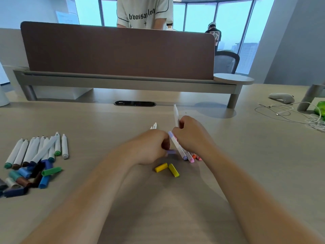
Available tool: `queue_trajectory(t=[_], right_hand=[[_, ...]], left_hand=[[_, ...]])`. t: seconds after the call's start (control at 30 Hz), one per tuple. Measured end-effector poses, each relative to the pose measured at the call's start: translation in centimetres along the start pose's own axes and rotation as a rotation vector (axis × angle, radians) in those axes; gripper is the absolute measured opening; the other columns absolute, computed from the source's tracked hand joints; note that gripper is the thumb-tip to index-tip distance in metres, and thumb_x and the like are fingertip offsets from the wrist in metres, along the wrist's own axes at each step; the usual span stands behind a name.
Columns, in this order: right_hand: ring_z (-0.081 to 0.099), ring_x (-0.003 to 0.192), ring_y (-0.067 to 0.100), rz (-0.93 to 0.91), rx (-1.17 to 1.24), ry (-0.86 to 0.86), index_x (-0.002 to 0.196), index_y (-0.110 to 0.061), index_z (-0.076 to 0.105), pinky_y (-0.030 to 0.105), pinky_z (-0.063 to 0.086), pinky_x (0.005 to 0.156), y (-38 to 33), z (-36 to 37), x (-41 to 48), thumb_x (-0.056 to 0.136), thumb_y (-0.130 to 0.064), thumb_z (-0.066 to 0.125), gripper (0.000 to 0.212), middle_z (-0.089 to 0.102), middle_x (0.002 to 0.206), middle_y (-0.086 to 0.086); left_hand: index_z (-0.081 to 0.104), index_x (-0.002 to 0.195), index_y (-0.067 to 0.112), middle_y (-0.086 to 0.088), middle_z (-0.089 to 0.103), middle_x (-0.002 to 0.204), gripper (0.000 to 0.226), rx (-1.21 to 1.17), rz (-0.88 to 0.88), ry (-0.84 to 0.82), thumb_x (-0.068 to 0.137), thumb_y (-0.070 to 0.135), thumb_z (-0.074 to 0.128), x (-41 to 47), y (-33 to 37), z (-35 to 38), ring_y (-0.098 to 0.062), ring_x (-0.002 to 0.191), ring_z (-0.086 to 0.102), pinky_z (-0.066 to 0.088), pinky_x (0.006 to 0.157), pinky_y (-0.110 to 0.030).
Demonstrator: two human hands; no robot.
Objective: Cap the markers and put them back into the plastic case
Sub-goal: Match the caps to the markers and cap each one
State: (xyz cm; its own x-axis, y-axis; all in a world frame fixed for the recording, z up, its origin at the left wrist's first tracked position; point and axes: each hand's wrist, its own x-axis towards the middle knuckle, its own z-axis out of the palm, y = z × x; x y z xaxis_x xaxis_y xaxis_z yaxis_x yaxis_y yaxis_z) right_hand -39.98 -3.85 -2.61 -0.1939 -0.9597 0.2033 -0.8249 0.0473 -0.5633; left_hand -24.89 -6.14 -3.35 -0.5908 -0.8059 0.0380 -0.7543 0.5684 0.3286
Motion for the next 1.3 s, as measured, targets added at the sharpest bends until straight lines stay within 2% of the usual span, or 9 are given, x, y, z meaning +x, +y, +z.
queue_trajectory(t=[0.2,0.3,0.37,0.5,0.7,0.83,0.93,1.1,1.3], right_hand=[[0.049,0.060,0.021,-0.040,0.007,-0.044,0.070,-0.016,0.041,0.031,0.037,0.055,-0.1,-0.1,-0.2,0.087,-0.023,0.053,0.022,0.051,0.066,0.005],[0.061,0.049,0.027,-0.075,0.095,-0.172,0.078,-0.007,0.048,0.040,0.050,0.052,-0.6,-0.4,-0.6,0.087,-0.021,0.052,0.017,0.067,0.070,0.014],[0.053,0.035,0.018,-0.098,0.161,-0.274,0.082,-0.005,0.052,0.031,0.045,0.039,-1.2,-0.4,-1.1,0.091,-0.019,0.052,0.017,0.068,0.065,0.012],[0.054,0.042,0.019,-0.150,0.235,-0.416,0.086,-0.003,0.058,0.019,0.039,0.039,-2.0,-0.3,-2.0,0.091,-0.013,0.054,0.012,0.069,0.068,0.012],[0.054,0.048,0.017,-0.172,0.202,-0.493,0.092,-0.003,0.065,0.024,0.046,0.047,-2.3,-0.3,-2.0,0.091,-0.017,0.059,0.015,0.069,0.072,0.016],[0.053,0.043,0.009,-0.163,0.167,-0.471,0.090,-0.009,0.066,0.019,0.044,0.045,-2.2,-0.3,-1.9,0.093,-0.020,0.059,0.014,0.066,0.064,0.006],[0.055,0.047,0.005,-0.184,0.115,-0.428,0.084,-0.014,0.065,0.017,0.044,0.049,-2.2,-0.3,-1.7,0.094,-0.025,0.058,0.016,0.067,0.063,0.001],[0.051,0.048,0.005,-0.232,0.051,-0.326,0.069,-0.023,0.057,0.022,0.039,0.056,-2.2,-0.3,-1.7,0.099,-0.029,0.054,0.031,0.058,0.054,-0.006],[0.054,0.049,0.003,-0.195,0.054,-0.257,0.078,-0.020,0.061,0.023,0.041,0.058,-1.9,0.4,-1.2,0.098,-0.030,0.056,0.023,0.060,0.053,-0.008]], left_hand=[[0.063,0.109,0.033,0.003,0.063,0.092,0.014,-0.413,-0.082,0.341,0.096,0.034,0.060,0.3,-1.3,-0.8,-0.013,0.077,0.060,0.049,0.063,-0.023],[0.066,0.115,0.032,-0.003,0.064,0.082,0.027,-0.749,-0.181,0.472,0.096,0.016,0.057,0.2,-2.2,-1.5,-0.012,0.060,0.051,0.043,0.059,-0.026],[0.069,0.112,0.024,-0.005,0.065,0.078,0.026,-1.038,-0.268,0.521,0.095,0.008,0.055,0.0,-2.4,-2.0,-0.013,0.056,0.047,0.039,0.052,-0.026],[0.069,0.109,0.016,-0.006,0.069,0.080,0.019,-1.317,-0.390,0.574,0.097,0.010,0.056,-0.1,-2.5,-2.2,-0.011,0.057,0.050,0.040,0.050,-0.022],[0.069,0.107,0.017,-0.008,0.073,0.085,0.016,-1.346,-0.403,0.579,0.094,0.011,0.061,-0.2,-2.6,-2.3,-0.014,0.062,0.053,0.042,0.051,-0.023],[0.068,0.102,0.013,-0.011,0.073,0.082,0.012,-1.304,-0.377,0.597,0.092,0.009,0.062,-0.3,-2.2,-2.3,-0.015,0.059,0.050,0.039,0.051,-0.025],[0.068,0.096,0.014,-0.009,0.074,0.082,0.009,-1.152,-0.351,0.600,0.092,0.010,0.061,-0.3,-1.9,-2.2,-0.014,0.058,0.053,0.042,0.055,-0.028],[0.067,0.094,0.011,-0.005,0.072,0.081,0.006,-0.940,-0.311,0.652,0.093,0.011,0.062,0.0,-1.5,-1.7,-0.008,0.057,0.059,0.043,0.047,-0.013],[0.071,0.098,0.016,-0.004,0.073,0.089,0.017,-0.949,-0.299,0.603,0.095,0.011,0.056,-0.2,-1.3,-1.8,-0.011,0.062,0.062,0.044,0.053,-0.018]])
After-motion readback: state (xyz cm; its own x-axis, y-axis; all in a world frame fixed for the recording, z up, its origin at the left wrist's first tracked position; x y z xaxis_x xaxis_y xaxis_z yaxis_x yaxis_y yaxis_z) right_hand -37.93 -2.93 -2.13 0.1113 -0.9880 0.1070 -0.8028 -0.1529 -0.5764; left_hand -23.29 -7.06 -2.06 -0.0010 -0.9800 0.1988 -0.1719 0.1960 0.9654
